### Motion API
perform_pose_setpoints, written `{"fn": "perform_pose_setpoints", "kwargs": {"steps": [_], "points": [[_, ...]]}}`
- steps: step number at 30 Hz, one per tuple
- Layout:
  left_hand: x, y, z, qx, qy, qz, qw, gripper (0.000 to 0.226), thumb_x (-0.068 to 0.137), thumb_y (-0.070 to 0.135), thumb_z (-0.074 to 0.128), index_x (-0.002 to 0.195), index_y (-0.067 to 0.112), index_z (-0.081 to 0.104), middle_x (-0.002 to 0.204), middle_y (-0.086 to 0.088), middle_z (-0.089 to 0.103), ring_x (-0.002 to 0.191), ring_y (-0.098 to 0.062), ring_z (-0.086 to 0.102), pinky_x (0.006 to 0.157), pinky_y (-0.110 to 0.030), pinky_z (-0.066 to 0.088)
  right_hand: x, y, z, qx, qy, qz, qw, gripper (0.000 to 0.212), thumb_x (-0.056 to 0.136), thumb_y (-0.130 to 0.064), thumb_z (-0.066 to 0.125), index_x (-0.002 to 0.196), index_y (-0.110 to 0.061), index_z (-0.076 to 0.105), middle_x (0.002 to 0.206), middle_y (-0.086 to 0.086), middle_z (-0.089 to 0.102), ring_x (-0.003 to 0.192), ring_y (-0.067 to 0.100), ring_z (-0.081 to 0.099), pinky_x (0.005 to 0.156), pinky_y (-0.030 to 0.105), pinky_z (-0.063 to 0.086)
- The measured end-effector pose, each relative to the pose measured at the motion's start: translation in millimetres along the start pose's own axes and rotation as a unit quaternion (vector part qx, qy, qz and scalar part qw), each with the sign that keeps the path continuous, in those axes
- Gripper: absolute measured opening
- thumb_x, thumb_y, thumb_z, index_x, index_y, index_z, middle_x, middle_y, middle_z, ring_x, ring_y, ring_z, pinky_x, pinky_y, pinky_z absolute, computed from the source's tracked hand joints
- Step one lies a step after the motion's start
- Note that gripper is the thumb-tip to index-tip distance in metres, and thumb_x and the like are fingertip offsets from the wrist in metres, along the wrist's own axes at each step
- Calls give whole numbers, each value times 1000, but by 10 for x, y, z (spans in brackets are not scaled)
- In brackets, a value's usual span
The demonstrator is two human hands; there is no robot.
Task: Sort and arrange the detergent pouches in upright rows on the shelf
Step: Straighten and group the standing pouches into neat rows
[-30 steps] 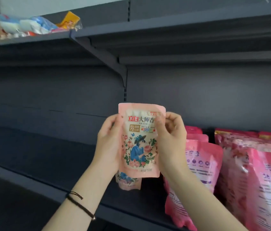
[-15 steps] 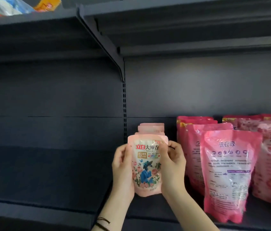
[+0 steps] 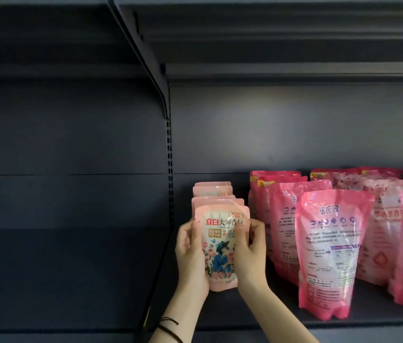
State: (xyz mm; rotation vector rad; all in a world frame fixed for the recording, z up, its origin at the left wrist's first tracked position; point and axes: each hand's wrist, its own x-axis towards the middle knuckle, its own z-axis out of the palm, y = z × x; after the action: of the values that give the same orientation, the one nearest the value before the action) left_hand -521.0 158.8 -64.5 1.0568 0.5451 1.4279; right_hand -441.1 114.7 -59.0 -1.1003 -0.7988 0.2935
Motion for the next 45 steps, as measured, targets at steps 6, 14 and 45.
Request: {"fn": "perform_pose_setpoints", "kwargs": {"steps": [6, 14, 45], "points": [[50, 29, -72, 63, -18, 42, 997, 13, 95, 33, 55, 102, 41, 63, 112, 9, 68, 99, -6, 67, 70, -21, 53, 61, -97, -84, -101, -20, -65, 993, 24, 91, -10, 54, 102, -30, 44, 113, 1, 50, 108, 18, 52, 95, 46, 47], [301, 1037, -86, 411, -99, 286, 860, 19, 90, 23, 62, 106, 30, 58, 106, 11, 61, 98, -5, 57, 83, -22, 45, 241, -956, -187, -276, -144, -294, 904, 33, 81, 0, 58, 111, -14, 58, 117, -2, 49, 107, 5, 47, 91, 12, 38], [-737, 84, 4881, 721, -349, 342, 492, 48, 85, 75, 28, 93, 37, 57, 76, 13, 64, 69, -3, 57, 67, -29, 42, 2622, -2591, -5209, -722, -272, -193, 606, 37, 82, -68, 35, 102, -46, 57, 91, -22, 62, 80, 0, 58, 71, 28, 46]]}}
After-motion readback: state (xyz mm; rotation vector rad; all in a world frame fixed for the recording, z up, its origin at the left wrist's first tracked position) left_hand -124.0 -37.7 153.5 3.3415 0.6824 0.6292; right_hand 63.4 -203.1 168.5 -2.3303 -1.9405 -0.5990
